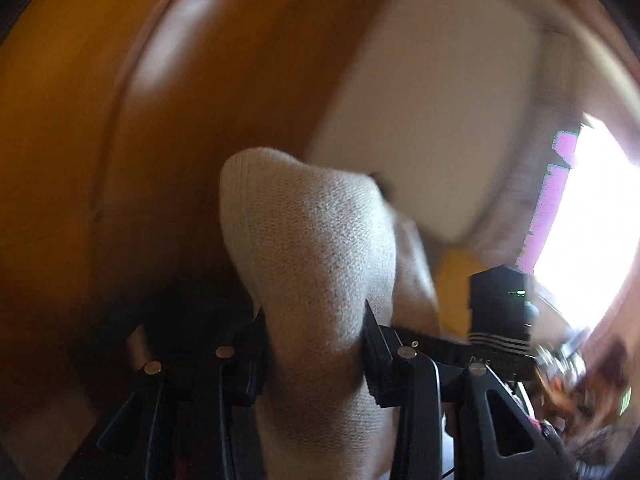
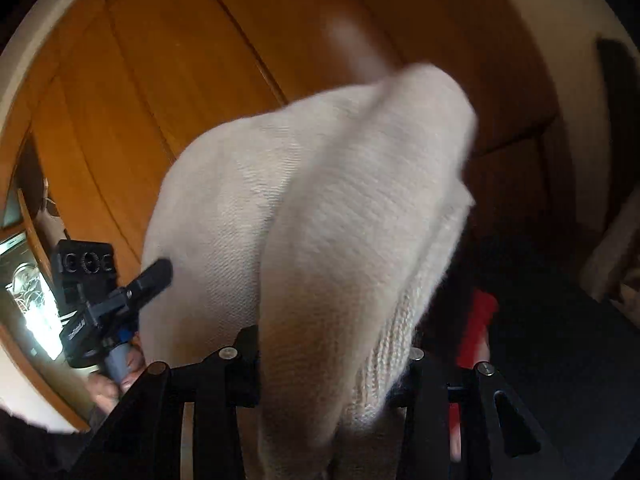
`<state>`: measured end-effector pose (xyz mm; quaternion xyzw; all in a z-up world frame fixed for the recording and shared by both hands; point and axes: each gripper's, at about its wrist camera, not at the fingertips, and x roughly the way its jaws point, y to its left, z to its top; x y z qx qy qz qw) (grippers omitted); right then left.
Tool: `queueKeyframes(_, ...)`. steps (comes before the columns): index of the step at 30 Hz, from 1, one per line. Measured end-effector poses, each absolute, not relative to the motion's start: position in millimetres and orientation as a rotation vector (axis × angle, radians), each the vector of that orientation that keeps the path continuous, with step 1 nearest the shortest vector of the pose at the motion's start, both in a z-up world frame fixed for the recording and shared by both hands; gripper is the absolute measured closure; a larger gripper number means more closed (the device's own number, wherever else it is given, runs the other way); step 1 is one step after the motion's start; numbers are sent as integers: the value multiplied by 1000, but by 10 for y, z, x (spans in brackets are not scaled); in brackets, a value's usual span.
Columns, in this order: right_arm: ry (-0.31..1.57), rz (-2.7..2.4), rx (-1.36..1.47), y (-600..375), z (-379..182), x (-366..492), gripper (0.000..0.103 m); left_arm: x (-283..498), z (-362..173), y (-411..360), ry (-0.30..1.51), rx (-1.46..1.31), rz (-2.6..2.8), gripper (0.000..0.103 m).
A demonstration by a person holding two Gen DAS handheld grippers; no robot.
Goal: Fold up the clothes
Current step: 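Grasp the folded sweater with both grippers and lift it off the ottoman, then carry the sweater with both grippers and lower it onto the dark chair seat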
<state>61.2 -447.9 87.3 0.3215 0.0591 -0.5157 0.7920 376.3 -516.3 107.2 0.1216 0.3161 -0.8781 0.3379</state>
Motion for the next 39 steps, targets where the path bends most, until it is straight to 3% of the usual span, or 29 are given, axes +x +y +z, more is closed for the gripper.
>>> queueKeyframes(2,263,-1115,849,-5093,430,687,60,3743,508,-5668,966,437,-2138,64)
queueKeyframes(4,412,-1159,1000,-5617,-178,749,52,3765,20,-6012,1050,428,-2095,57)
queueKeyframes(5,372,-1163,1015,-5682,-275,722,51,3794,-39,-6080,1043,375,-2096,56)
queueKeyframes(9,255,-1182,1009,-5777,-348,638,49,3719,127,-6208,956,364,-2076,57)
queueKeyframes(14,233,-1229,977,-5732,-187,557,30,3601,243,-6081,942,369,-2103,54)
queueKeyframes(25,195,-1388,569,-4686,385,839,28,3543,593,-5590,765,327,-2055,51)
queueKeyframes(30,402,-1308,380,-4936,426,1295,28,3518,792,-5323,646,276,-2007,51)
queueKeyframes(33,545,-1314,326,-5162,91,1516,28,3494,991,-5217,548,195,-1992,52)
queueKeyframes(35,618,-1306,351,-5387,-35,1603,28,3303,1029,-5286,537,272,-2036,52)
queueKeyframes(39,585,-1289,490,-5647,-275,1510,24,2873,717,-5534,481,514,-1997,52)
